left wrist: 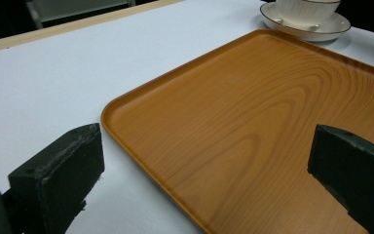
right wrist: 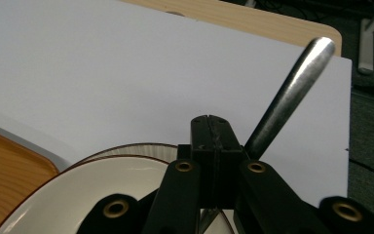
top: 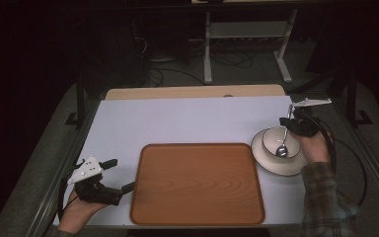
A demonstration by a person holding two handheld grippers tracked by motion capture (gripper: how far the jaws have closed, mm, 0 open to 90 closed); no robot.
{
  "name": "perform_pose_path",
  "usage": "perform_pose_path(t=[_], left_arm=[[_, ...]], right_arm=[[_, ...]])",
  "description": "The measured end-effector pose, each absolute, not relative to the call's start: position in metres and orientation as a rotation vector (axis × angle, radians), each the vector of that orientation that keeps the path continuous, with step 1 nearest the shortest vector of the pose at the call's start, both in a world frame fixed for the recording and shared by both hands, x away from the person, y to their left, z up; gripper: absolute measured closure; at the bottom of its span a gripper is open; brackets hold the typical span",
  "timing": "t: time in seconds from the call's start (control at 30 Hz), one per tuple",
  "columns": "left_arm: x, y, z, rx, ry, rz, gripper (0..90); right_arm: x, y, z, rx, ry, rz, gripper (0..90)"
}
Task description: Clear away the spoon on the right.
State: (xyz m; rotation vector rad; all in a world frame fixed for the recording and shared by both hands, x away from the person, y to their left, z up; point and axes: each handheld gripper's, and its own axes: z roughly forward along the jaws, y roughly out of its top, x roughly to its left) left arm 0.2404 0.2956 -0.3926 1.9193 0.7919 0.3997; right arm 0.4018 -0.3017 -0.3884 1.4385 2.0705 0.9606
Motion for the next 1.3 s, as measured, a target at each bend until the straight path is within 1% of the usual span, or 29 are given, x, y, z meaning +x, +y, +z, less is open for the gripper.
perform_pose_path(t=[0.63, 1.3], left_arm=[[0.244, 0.296, -0.393, 1.922, 0.789, 0.395, 0.0], [0.260, 0.284, -0.394, 1.941, 0.736, 0.365, 0.0]], right_arm=[[0.388, -0.323, -0.390, 1.484, 2.018, 0.924, 89.5], [0.362, -0.338, -0.387, 1.494, 1.989, 0.889, 89.6]])
